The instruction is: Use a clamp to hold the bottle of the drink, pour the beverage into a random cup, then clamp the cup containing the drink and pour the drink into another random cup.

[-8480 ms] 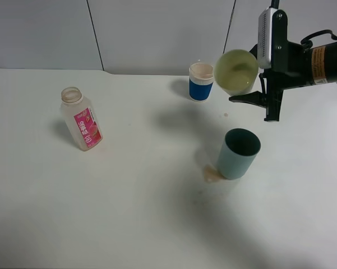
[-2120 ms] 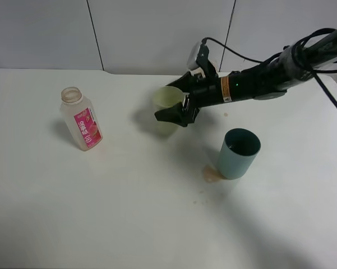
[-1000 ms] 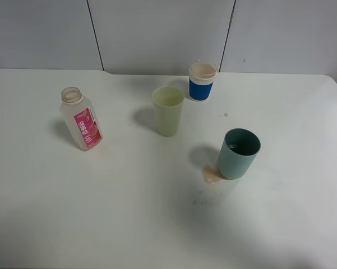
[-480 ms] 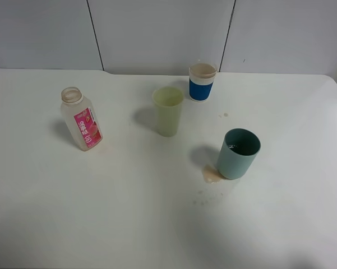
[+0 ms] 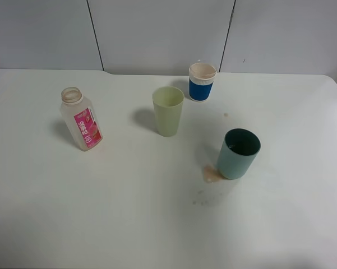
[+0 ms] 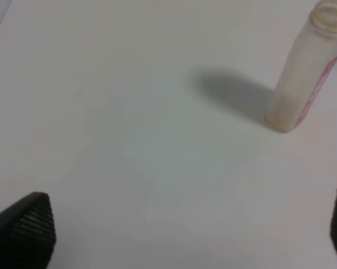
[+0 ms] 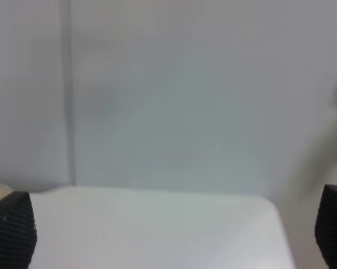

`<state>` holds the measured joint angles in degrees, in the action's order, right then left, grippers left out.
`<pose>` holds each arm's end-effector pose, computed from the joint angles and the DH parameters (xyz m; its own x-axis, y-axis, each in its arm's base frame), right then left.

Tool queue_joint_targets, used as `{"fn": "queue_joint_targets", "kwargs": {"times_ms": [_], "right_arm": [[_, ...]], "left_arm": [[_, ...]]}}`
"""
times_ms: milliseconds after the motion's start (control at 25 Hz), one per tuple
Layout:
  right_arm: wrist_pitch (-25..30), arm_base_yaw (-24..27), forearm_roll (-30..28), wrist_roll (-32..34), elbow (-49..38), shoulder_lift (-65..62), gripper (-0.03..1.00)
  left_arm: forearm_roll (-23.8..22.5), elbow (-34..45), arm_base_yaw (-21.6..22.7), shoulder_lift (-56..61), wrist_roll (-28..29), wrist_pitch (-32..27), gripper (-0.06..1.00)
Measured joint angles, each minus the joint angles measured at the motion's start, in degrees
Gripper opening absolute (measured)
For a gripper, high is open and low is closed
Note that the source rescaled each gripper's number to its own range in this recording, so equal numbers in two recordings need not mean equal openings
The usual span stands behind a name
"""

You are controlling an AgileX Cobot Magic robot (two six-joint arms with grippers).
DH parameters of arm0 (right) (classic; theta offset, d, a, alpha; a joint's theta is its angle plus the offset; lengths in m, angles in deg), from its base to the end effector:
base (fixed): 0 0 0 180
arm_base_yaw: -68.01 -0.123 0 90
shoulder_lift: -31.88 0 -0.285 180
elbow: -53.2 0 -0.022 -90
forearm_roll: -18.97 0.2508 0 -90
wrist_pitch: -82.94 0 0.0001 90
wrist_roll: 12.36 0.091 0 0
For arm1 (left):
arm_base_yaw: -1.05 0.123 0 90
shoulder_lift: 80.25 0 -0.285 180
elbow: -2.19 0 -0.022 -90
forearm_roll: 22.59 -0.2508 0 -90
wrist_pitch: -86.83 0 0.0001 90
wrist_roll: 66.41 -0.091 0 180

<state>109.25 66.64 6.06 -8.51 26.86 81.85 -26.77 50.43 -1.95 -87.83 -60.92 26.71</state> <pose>0.1439 -0.0056 0.4030 -0.2165 -0.1396 -0.9662 0.0442 0.9873 -0.1525 -0.0054 0.0060 0.2800 -0.4348 -0.0366 -0.8998 -0.0304 0.9992 -0.0259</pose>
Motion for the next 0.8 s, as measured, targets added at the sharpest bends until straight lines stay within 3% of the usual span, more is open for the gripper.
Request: {"fn": "queue_joint_targets", "kwargs": {"times_ms": [200,360,800], "right_arm": [[4.1,4.5,2.7,-3.0,-4.3,-10.8,1.00],[8.5,4.6,4.6,-3.9,-6.8,-18.0,1.00],[22.5,4.6,2.9,-3.9,-12.8,-33.7,1.00]], "left_arm": [[0.0,0.0,0.0,0.0,0.0,0.0,1.00],[0.0,0.0,0.0,0.0,0.0,0.0,1.00],[0.0,0.0,0.0,0.0,0.0,0.0,1.00]]}}
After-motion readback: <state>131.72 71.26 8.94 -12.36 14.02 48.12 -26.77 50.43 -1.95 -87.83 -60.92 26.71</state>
